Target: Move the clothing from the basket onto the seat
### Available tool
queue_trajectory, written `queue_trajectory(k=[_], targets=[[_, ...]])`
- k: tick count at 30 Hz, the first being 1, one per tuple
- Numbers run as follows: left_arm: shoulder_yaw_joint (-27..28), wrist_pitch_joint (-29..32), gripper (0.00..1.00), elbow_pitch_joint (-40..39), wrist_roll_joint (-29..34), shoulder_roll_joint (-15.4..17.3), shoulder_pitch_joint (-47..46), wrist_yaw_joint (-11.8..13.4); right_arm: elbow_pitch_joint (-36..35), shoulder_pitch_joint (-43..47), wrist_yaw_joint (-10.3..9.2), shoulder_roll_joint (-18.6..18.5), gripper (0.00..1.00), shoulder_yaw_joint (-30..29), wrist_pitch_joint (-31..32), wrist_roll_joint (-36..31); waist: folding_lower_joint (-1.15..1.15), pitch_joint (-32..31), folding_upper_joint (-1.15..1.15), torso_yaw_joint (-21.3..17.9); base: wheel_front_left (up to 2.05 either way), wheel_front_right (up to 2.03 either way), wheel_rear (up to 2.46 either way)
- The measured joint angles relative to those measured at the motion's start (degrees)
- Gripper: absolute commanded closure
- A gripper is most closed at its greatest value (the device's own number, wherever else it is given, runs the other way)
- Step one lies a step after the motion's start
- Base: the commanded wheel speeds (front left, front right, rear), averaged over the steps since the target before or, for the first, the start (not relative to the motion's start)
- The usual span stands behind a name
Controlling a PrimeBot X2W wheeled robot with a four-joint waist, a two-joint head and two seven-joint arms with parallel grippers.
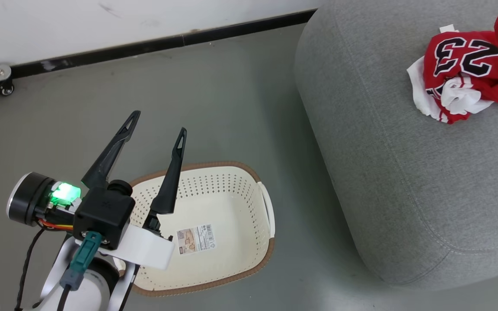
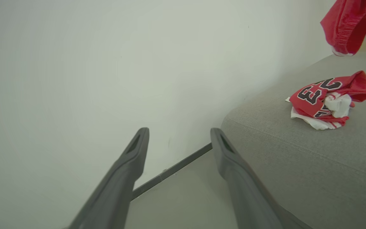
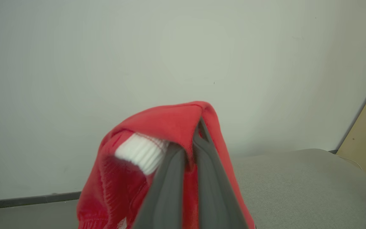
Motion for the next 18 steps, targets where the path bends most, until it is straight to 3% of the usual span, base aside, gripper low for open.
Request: queue_trajectory(k=[10,18], targets=[[-0.7,1.8,0.00,-2.1,0.5,0.5,-1.2,-0.7,6.5,-0.7,0.00,-0.1,1.00,-0.6,-2.4,-1.4,0.01,2.8,0.00,1.5,0.00,0.00,0.00],[-1.2,2.5,0.00,-2.8,0.5,0.4,-1.7,-0.8,11.5,0.7,0.00,3.0,1.00,0.1,-4.9,-1.8,0.01,4.9,0.00,2.0,0.00,0.00,0.00]])
